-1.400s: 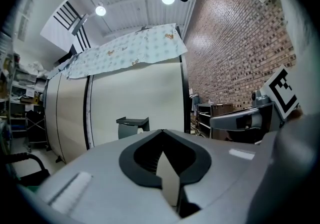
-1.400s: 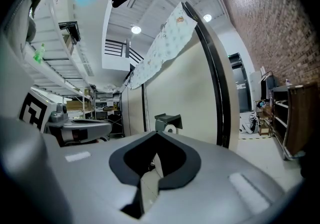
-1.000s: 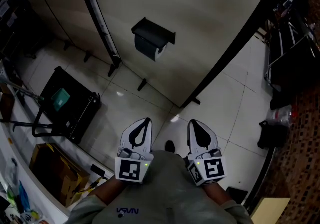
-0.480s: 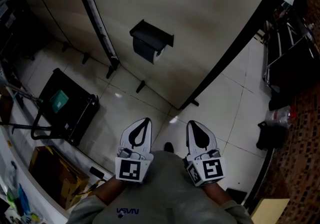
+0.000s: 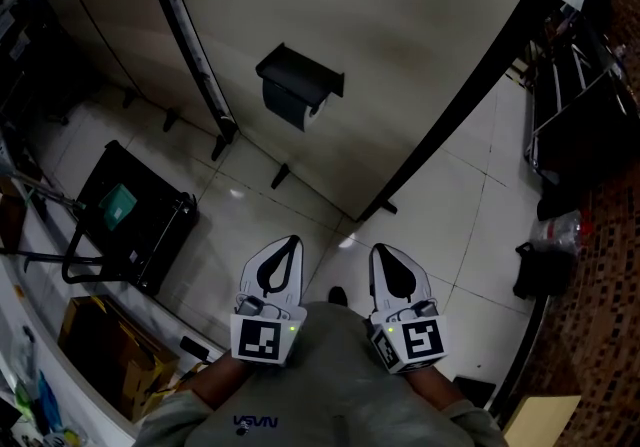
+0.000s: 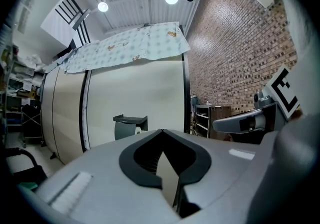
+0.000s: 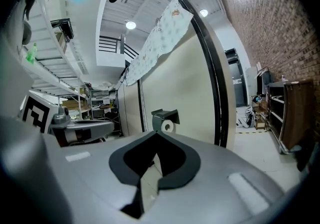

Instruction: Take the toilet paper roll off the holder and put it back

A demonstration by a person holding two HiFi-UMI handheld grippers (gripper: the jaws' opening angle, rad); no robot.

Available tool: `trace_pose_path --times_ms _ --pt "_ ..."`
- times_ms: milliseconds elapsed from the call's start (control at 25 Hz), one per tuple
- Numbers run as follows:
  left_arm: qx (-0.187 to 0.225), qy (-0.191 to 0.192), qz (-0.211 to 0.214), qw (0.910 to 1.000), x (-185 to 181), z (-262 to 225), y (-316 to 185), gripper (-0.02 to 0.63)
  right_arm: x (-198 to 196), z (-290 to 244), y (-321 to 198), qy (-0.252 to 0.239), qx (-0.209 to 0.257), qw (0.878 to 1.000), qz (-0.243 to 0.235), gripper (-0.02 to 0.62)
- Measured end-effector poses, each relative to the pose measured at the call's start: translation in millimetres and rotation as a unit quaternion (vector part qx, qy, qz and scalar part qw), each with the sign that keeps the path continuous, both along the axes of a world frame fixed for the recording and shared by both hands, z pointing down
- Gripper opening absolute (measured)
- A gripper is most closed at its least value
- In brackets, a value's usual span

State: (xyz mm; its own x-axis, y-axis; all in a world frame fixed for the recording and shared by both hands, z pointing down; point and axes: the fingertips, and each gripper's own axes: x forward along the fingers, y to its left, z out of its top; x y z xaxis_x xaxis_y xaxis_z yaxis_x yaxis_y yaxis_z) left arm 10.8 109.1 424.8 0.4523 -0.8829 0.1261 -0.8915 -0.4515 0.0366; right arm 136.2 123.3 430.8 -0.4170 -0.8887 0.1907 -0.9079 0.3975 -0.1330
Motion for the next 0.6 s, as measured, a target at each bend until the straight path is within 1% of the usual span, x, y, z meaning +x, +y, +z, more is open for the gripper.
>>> trace_pose_path --times_ms 240,600 --pt "0.002 -0.005 0.003 1.0000 1.9 -0.7 -3.7 0.008 1.8 0.9 -3.8 -0.003 -0.005 1.000 0.001 0.003" --pt "0.002 -0.001 0.001 1.0000 2.6 -1.1 -1.2 0.008 2.9 -0.8 -3.0 -0.006 -0.001 1.000 -0.001 0.003"
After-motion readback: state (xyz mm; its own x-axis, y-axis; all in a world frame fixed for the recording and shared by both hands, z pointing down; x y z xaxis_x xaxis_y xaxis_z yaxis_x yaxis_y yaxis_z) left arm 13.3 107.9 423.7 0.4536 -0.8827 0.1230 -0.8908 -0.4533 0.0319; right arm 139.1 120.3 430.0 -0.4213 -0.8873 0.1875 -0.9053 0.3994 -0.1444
